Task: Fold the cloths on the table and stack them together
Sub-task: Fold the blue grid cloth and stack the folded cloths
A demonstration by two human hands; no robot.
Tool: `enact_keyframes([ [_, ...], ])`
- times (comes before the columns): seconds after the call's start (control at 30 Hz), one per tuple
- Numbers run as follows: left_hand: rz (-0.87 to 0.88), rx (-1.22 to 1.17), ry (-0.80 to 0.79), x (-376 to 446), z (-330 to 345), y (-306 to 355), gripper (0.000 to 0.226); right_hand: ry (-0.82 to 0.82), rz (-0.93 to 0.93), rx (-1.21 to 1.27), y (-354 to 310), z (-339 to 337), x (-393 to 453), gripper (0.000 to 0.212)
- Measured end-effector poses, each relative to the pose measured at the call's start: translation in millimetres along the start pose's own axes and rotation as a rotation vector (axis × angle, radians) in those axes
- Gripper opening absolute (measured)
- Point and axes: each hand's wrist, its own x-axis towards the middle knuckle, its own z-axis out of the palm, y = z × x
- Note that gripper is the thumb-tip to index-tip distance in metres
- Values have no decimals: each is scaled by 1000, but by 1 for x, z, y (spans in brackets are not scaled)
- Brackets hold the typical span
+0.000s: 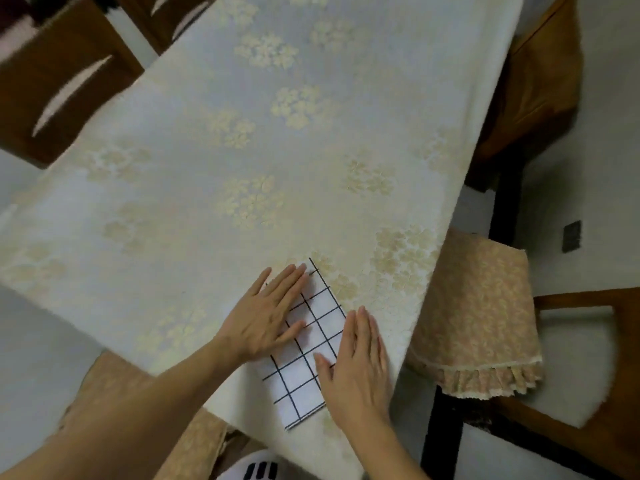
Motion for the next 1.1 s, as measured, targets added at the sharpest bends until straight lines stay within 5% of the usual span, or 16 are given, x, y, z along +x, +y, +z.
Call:
enact_keyframes([
  [0.17, -366, 13, 122, -44, -16, 2, 66, 53, -350, -44, 35, -46, 39, 69],
  [0.5, -667, 27, 234, -71, -45, -1, 35, 134, -822, -164, 11, -82, 131, 39],
  [0.77, -699, 56, 178, -56, -32, -17, 31, -18, -873, -243, -24, -72, 155, 27],
  [1.1, -647, 76, 142, -38, -12, -38, 60, -162, -846, -309, -51, -60, 186, 17],
])
